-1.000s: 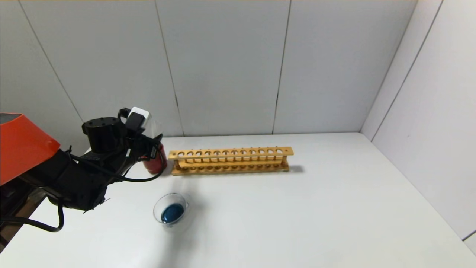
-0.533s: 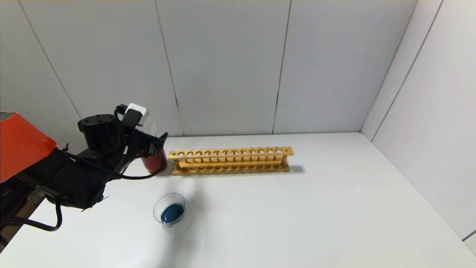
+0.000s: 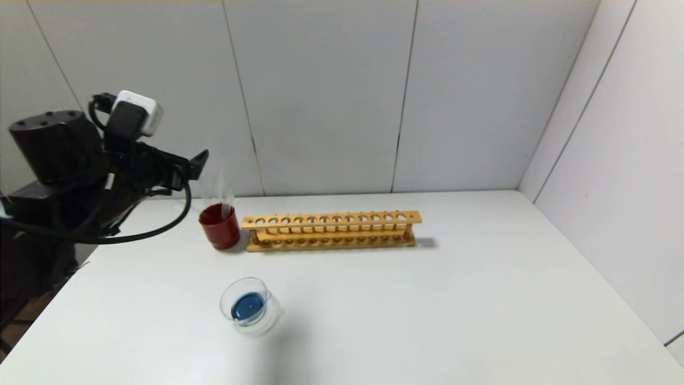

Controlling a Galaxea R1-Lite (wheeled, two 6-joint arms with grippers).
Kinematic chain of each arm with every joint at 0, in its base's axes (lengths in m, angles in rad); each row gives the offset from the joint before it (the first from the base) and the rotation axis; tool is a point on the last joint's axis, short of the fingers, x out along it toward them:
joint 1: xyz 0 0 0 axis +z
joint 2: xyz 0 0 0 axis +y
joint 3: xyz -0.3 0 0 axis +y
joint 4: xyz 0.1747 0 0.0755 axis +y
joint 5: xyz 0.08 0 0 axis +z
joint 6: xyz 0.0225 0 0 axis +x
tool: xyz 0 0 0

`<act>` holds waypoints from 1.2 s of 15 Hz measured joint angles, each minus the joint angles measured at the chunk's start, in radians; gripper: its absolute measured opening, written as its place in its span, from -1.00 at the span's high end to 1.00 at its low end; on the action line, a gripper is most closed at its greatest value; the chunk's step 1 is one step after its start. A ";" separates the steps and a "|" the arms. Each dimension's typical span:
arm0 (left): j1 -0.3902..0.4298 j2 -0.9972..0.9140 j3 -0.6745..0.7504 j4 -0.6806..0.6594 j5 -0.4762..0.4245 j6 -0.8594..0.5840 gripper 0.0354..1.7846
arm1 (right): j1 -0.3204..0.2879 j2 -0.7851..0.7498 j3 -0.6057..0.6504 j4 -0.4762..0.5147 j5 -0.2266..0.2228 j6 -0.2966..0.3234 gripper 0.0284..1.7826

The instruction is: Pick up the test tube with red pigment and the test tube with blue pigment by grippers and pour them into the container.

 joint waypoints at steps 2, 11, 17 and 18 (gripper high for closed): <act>0.009 -0.171 0.047 0.098 0.096 0.010 -0.96 | 0.000 0.000 0.000 0.000 0.000 0.000 -0.96; 0.061 -1.137 0.232 0.808 0.355 -0.045 -0.96 | 0.000 0.000 0.000 0.000 0.000 0.000 -0.96; 0.109 -1.515 0.325 0.953 0.126 -0.143 -0.96 | 0.000 0.000 0.000 0.000 0.000 0.000 -0.96; 0.111 -1.546 0.375 0.906 0.067 -0.159 -0.96 | 0.000 0.000 0.000 0.000 0.000 0.000 -0.96</act>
